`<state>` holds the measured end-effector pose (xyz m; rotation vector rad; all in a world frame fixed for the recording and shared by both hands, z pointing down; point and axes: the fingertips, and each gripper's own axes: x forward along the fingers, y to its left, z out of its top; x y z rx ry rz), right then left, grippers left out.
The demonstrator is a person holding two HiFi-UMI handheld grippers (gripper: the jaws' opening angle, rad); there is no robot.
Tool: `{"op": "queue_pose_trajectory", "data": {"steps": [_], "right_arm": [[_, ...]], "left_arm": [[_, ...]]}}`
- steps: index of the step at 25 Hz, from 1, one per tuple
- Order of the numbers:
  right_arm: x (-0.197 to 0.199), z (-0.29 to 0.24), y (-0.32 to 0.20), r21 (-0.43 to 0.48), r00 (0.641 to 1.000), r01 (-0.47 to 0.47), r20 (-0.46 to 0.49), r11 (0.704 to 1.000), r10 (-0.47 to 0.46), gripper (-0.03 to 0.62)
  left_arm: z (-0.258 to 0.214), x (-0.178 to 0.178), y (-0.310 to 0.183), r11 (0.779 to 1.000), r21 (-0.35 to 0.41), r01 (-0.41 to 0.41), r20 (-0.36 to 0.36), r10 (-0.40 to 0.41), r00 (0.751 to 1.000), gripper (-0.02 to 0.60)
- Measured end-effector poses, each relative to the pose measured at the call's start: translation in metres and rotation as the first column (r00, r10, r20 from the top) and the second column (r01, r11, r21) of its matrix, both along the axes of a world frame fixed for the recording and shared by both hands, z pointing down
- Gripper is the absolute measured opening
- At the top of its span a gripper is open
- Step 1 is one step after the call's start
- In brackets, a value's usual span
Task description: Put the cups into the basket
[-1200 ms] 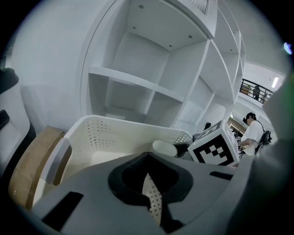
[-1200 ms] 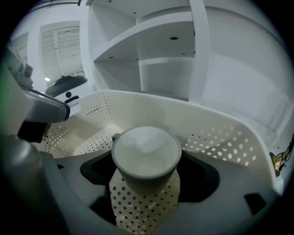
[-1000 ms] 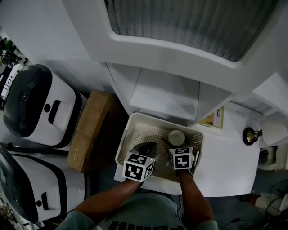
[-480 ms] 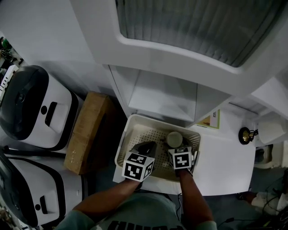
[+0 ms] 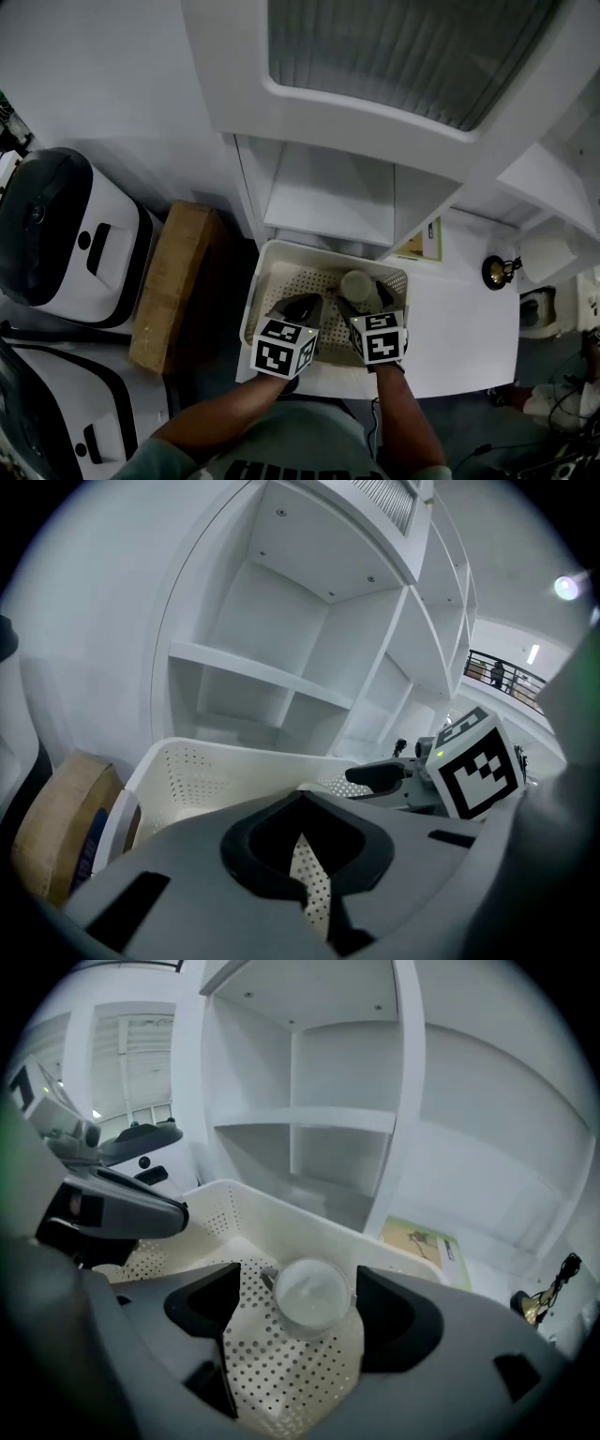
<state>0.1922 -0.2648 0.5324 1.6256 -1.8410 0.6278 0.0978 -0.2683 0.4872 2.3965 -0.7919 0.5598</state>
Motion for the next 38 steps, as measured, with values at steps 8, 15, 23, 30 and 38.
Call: {"op": "queue_pose_trajectory", "data": {"steps": [8, 15, 23, 30, 38], "right_arm": [[-0.022, -0.046, 0.032, 0.101, 0.997, -0.075, 0.022, 0.992, 0.073, 0.372], [-0.040, -0.061, 0.063, 0.169, 0.990, -0.142, 0.012, 0.975, 0.142, 0.099], [-0.070, -0.076, 0.096, 0.225, 0.994, -0.099, 0.057, 0.969, 0.088, 0.015], [-0.084, -0.102, 0.127, 0.290, 0.998, -0.022, 0.068, 0.957, 0.003, 0.015], [-0.105, -0.105, 0.174, 0.320, 0.993, 0.068, 0.065, 0.945, -0.094, 0.015]], "left_arm": [[-0.025, -0.013, 0.019, 0.996, 0.066, -0.064, -0.047, 0.067, 0.997, 0.003], [-0.037, -0.033, 0.038, 0.988, 0.119, -0.097, -0.058, 0.104, 0.993, 0.005], [-0.051, -0.052, 0.060, 0.981, 0.186, -0.056, -0.062, 0.068, 0.996, 0.003], [-0.068, -0.061, 0.095, 0.967, 0.255, 0.000, -0.063, 0.017, 0.998, 0.005], [-0.073, -0.082, 0.144, 0.955, 0.284, 0.079, -0.069, -0.062, 0.996, 0.003]]}}
